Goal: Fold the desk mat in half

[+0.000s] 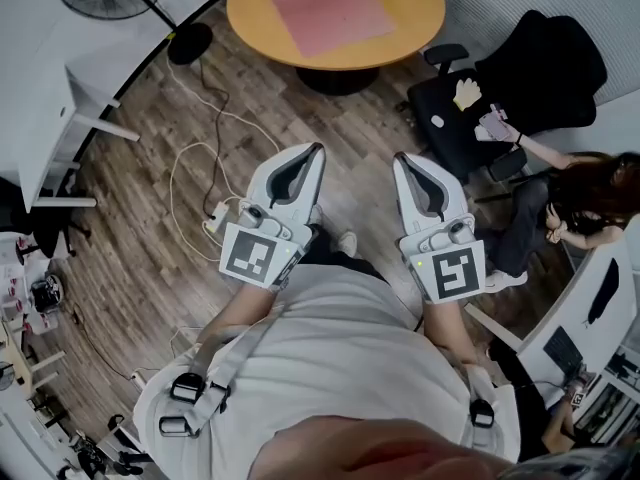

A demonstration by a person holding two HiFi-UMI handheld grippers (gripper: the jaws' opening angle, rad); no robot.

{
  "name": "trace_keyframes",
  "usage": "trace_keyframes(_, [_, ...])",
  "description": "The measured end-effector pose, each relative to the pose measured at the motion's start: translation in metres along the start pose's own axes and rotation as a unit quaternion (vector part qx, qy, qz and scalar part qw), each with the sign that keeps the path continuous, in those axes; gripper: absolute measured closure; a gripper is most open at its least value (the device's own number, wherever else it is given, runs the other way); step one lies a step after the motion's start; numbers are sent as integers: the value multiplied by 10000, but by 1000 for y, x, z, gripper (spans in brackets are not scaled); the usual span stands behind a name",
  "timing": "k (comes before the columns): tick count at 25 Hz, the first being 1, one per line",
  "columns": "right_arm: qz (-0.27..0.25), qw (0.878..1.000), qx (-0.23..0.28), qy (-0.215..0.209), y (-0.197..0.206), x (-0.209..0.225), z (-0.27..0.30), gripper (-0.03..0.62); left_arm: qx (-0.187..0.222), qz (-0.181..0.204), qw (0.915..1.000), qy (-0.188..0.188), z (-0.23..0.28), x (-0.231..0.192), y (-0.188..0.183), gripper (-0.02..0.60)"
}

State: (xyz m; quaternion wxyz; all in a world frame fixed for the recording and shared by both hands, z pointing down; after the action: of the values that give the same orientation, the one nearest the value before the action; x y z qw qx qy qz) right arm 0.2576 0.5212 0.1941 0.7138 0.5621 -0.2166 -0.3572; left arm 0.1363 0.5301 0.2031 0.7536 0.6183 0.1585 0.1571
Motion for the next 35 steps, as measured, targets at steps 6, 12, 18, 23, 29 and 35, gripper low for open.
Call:
trace_keyframes(6, [114, 9999, -45, -91, -1, 9, 24, 589, 109, 0, 9999, -106, 14, -17, -4, 575])
trace_keyframes(12, [74, 9997, -120, -183, -7, 9, 61, 589, 89, -85, 9998, -133, 25, -52, 0, 576])
trace_keyframes(18, [32, 9997, -231, -78, -9, 19, 105, 589, 70, -59, 10000, -27, 45, -95, 6, 575])
trace_keyframes(23, [-58, 9995, -308, 20, -15, 27, 146, 589, 191, -37, 9997, 119, 62, -139, -7, 575])
trace_keyframes(29, [-77, 9995, -312, 40, -32, 28, 196, 589, 32, -75, 9999, 60, 78, -195, -5, 575])
trace_keyframes(35, [-132, 9992, -365, 62, -41, 31, 242, 589, 42, -84, 9999, 84, 94, -242, -9, 575])
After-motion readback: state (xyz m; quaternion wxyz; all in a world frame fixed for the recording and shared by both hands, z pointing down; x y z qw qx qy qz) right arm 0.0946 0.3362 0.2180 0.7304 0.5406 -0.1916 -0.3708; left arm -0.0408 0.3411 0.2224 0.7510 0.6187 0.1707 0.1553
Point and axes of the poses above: the fingertips, and each gripper's own axes: z forward along the fingers, x to its right, y out of its underside, the point moved 2 cm from there along -z, backward along the fingers, and after that the axes turned 14 degrees about -x, right-handed, at the moved point
